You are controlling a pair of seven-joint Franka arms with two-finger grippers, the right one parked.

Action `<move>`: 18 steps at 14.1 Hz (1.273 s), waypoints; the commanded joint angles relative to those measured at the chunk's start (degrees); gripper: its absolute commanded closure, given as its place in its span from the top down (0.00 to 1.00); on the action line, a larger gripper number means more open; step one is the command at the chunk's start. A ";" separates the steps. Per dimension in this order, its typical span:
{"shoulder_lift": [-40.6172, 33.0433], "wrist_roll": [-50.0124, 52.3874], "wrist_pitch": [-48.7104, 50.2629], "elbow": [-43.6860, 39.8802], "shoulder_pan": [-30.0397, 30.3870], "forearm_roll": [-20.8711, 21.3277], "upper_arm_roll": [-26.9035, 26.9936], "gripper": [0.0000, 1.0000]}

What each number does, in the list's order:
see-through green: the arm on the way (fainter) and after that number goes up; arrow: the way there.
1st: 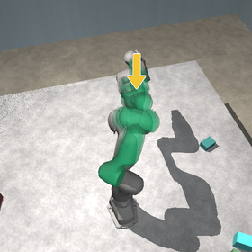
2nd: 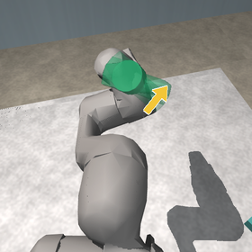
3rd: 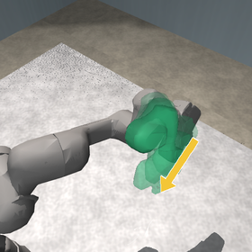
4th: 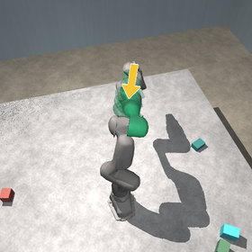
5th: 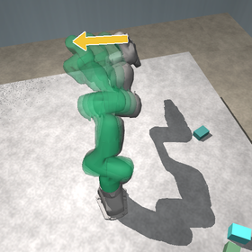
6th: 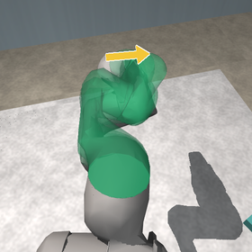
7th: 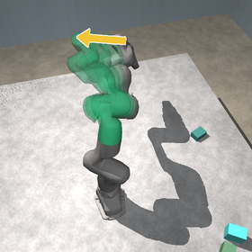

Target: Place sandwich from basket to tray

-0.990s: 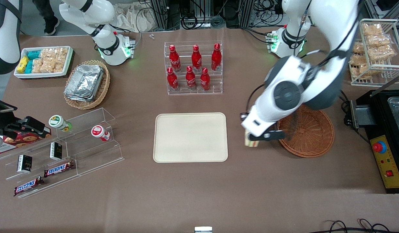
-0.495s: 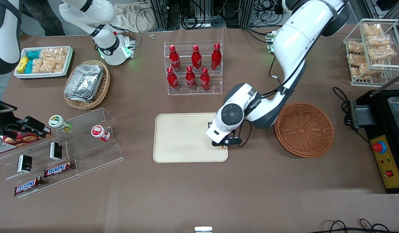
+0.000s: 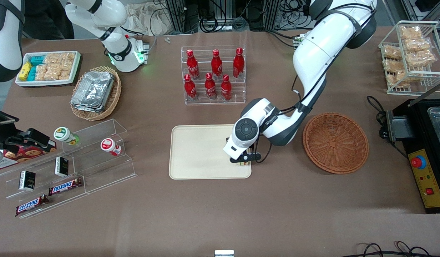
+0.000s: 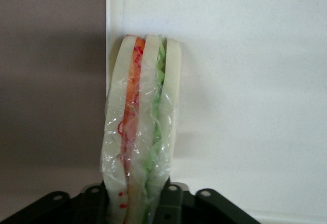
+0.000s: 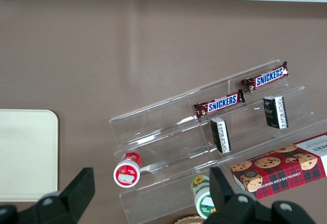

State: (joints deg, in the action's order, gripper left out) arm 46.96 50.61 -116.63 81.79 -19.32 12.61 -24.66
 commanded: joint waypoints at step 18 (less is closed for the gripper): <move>-28.41 -19.48 23.89 -3.12 20.72 -8.39 -0.13 1.00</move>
State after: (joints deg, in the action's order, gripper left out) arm 21.60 34.74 -94.55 76.28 -1.75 6.75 -24.40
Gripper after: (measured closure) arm 0.000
